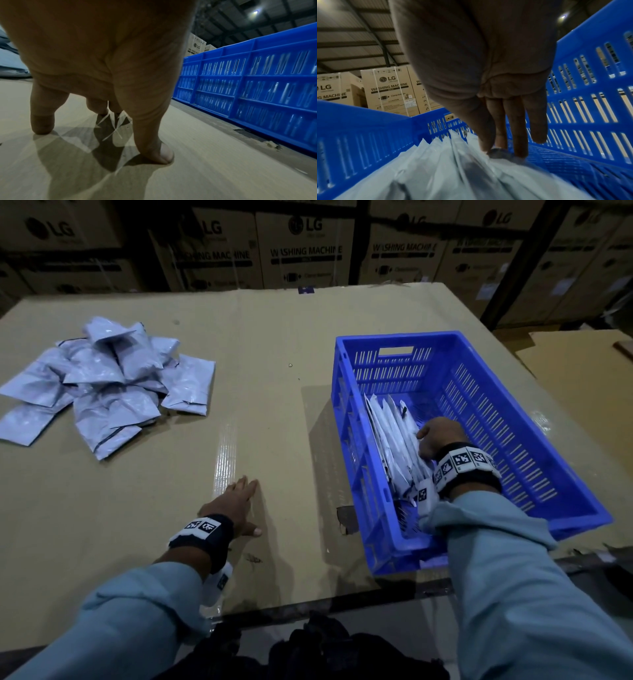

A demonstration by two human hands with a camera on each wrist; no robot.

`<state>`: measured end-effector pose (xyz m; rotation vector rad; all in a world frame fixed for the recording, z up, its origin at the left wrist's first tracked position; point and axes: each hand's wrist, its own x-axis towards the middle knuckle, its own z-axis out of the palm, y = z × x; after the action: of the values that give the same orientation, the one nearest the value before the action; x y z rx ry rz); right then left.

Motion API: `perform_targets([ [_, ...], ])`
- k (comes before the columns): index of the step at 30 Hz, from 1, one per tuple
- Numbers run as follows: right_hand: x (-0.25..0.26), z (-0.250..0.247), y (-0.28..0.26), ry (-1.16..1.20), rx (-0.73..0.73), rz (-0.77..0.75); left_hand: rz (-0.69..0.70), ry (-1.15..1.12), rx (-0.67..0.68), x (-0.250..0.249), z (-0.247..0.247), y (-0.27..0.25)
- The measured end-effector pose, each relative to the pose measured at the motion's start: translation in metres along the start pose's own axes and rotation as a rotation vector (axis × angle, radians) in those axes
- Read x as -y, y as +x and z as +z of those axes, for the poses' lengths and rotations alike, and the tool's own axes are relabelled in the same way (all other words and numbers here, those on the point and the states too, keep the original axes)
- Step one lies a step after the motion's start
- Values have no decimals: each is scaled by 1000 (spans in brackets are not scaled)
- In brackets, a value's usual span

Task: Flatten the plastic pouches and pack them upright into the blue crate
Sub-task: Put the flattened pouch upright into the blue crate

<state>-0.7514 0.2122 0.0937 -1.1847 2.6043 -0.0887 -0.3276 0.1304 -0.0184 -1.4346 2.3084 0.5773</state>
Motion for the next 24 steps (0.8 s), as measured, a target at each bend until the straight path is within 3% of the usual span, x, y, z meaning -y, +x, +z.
perform_targets([
  [6, 3, -12, -8, 125, -73, 28, 9, -17, -10, 4, 3, 3],
  [12, 22, -43, -33, 151, -145, -112, 47, -4, -34, 7, -4, -2],
  [18, 63, -84, -72, 56, -222, -213, 25, -152, -36, 29, -19, -10],
  [24, 128, -86, -113, 43, -246, -288, 25, -122, -25, 69, -26, -19],
])
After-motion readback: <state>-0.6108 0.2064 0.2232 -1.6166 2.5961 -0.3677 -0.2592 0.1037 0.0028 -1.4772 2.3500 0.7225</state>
